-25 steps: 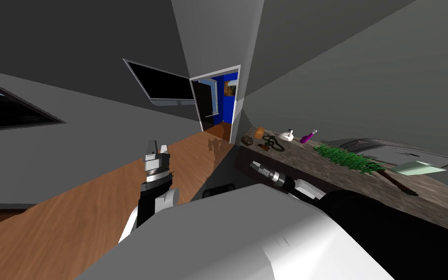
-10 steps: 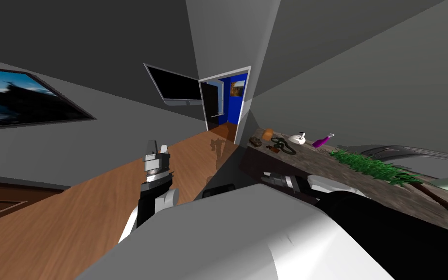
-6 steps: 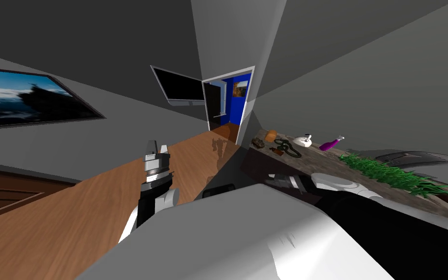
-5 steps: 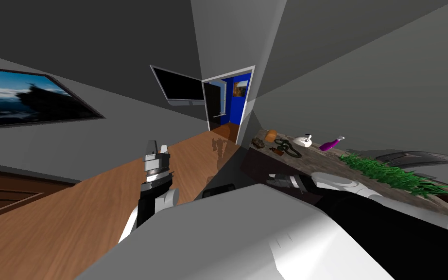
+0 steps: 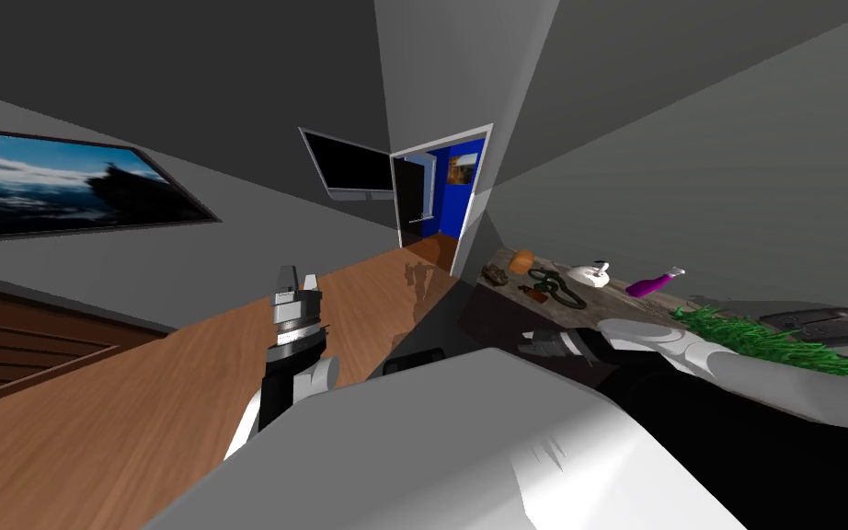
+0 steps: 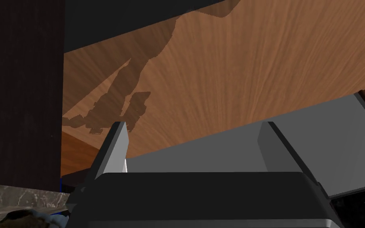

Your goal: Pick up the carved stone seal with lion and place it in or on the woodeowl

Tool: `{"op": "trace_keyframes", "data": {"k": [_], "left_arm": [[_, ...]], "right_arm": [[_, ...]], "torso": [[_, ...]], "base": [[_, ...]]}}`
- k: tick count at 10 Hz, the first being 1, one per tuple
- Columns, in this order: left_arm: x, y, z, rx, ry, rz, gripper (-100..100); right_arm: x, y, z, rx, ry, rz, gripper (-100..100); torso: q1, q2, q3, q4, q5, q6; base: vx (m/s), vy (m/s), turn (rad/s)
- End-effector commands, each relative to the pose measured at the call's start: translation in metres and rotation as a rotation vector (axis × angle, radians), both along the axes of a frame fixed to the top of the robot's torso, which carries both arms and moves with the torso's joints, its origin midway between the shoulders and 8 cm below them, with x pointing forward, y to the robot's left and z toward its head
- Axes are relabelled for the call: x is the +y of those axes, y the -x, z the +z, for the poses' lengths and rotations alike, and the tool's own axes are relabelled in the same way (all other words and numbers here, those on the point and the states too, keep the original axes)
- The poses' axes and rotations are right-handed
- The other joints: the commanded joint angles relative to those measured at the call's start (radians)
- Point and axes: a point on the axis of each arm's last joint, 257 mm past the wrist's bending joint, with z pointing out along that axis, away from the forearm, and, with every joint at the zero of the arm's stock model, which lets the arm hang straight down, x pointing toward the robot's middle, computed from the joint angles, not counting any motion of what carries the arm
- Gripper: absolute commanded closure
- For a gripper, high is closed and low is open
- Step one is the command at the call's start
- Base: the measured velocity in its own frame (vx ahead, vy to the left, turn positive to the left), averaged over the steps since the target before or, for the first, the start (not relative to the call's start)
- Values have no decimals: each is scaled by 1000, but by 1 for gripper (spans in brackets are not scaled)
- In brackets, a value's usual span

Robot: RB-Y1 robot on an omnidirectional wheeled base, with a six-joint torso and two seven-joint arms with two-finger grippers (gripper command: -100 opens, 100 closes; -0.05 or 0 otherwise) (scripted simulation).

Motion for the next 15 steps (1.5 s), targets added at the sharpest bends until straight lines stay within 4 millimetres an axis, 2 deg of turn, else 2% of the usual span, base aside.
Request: {"op": "trace_keyframes", "data": {"k": [1, 2, 3, 4, 5, 6, 7, 9, 10, 12, 13, 15], "left_arm": [[0, 0, 0, 0, 0, 0, 0], [0, 0, 0, 0, 0, 0, 0], [0, 0, 0, 0, 0, 0, 0], [0, 0, 0, 0, 0, 0, 0], [0, 0, 0, 0, 0, 0, 0], [0, 0, 0, 0, 0, 0, 0], [0, 0, 0, 0, 0, 0, 0], [0, 0, 0, 0, 0, 0, 0], [0, 0, 0, 0, 0, 0, 0], [0, 0, 0, 0, 0, 0, 0], [0, 0, 0, 0, 0, 0, 0], [0, 0, 0, 0, 0, 0, 0]], "right_arm": [[-17, -1, 1, 25, 43, 17, -100], [-36, 7, 2, 58, 85, 12, -100], [-40, 4, 6, 63, 100, 28, -100], [-59, 11, 8, 94, 144, 25, -100], [-61, 9, 11, 97, 155, 37, -100], [-80, 14, 15, 124, 196, 31, -100], [-82, 12, 18, 127, 206, 42, -100], [-116, 17, 30, 168, 287, 32, -100], [-118, 18, 33, 177, 298, 43, -100], [-147, 23, 46, 215, 370, 33, -100], [-147, 24, 46, 216, 370, 33, -100], [-165, 33, 54, 248, 415, 14, -100]], "torso": [[0, 0, 0, 0, 0, 0], [0, 0, 0, 0, 0, 0], [0, -1, 0, 0, 0, 0], [0, 0, 0, 0, 0, 1], [-2, 0, 0, 0, 0, 0], [-1, 1, 0, 0, 0, 0], [-1, 1, 0, 0, 0, 0], [-1, 0, 0, 0, 0, 0], [-5, -1, -1, 0, -1, 0], [-3, 0, 0, 0, -1, 0], [-5, -1, -1, 0, -1, 0], [-3, 0, 0, 0, -1, 1]], "base": [[56, -48, 76], [59, -46, 140], [41, -52, 81], [47, -79, 126], [40, -75, 88], [37, -73, 109], [39, -58, 98], [60, -112, 191], [53, -140, 82], [53, -118, 162], [55, -117, 88], [47, -138, 137]]}}
